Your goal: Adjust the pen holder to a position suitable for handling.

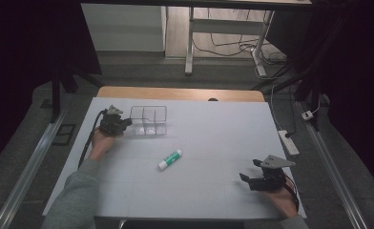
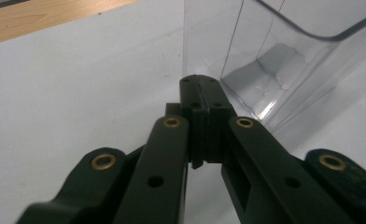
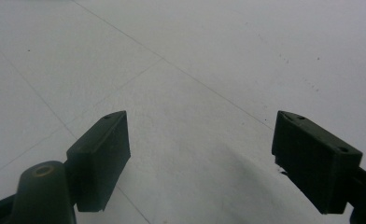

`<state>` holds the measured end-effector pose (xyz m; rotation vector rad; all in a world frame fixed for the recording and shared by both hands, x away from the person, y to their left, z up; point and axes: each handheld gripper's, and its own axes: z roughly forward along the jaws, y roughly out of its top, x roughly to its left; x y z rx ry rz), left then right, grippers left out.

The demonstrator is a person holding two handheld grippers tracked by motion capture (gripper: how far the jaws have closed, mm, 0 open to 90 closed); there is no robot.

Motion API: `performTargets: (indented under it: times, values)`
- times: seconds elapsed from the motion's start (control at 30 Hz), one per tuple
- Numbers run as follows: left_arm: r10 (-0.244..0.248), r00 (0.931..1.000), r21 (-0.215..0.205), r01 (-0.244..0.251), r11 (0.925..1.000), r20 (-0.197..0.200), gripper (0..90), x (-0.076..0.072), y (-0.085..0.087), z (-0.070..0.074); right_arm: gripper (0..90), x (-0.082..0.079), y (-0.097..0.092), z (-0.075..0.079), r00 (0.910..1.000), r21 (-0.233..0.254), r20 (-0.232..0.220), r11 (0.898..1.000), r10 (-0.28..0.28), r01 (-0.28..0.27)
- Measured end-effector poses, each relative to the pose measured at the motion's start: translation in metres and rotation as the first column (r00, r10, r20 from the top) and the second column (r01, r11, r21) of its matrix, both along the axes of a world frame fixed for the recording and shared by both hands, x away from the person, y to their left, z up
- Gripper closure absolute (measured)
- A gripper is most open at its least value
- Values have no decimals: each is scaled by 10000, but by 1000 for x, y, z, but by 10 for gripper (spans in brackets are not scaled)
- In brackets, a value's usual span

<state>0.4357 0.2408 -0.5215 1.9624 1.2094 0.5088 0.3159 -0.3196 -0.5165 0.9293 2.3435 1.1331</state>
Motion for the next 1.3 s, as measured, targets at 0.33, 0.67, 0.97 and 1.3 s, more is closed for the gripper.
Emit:
performTargets:
  times: [0.33,0.67,0.97,1.3]
  values:
    - [-105,9999,23,105,9999,23,888,3,-13,0,187,0,0,0,10000,63,8,10000,37,-37]
    - [-357,9994,71,358,9993,-17,888,6,-25,1,187,-1,0,0,10000,48,2,10000,23,-23]
    - [-652,9979,62,652,9979,45,888,10,-40,3,187,-2,0,0,10000,-33,52,10000,-32,32]
    - [-978,9952,170,978,9951,-7,888,11,-54,4,187,-2,0,0,10000,-21,30,10000,2,-2]
